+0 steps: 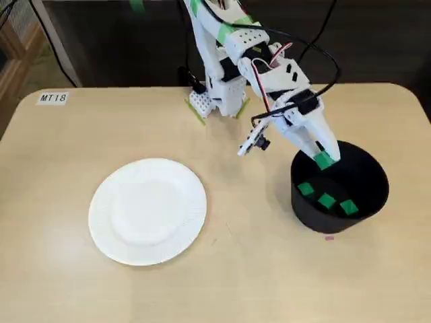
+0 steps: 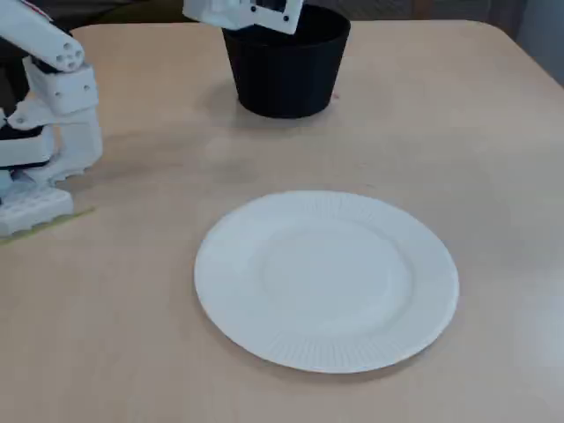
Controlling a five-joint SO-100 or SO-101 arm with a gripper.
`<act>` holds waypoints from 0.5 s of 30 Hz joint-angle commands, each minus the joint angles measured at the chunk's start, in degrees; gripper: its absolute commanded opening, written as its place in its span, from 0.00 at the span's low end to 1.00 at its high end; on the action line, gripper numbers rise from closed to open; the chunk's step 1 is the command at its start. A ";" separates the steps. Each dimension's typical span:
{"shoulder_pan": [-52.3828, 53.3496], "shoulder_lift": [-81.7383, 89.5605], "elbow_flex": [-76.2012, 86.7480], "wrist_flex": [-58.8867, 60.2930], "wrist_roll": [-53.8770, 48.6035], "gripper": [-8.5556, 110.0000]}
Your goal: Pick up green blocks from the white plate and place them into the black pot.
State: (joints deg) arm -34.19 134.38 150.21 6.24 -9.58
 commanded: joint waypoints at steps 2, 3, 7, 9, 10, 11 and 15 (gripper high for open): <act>0.70 0.09 -5.63 3.87 -2.29 0.29; 0.70 -0.09 -6.15 4.39 -2.64 0.30; 0.70 -0.62 -7.65 5.27 -3.43 0.30; 0.70 -0.62 -8.17 5.45 -3.52 0.26; 0.70 -0.26 -8.70 5.62 -3.52 0.20; 0.88 0.26 -9.40 6.33 -3.25 0.12; 3.43 3.78 -15.64 16.08 -3.43 0.05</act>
State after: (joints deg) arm -32.78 135.26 140.89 16.61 -12.66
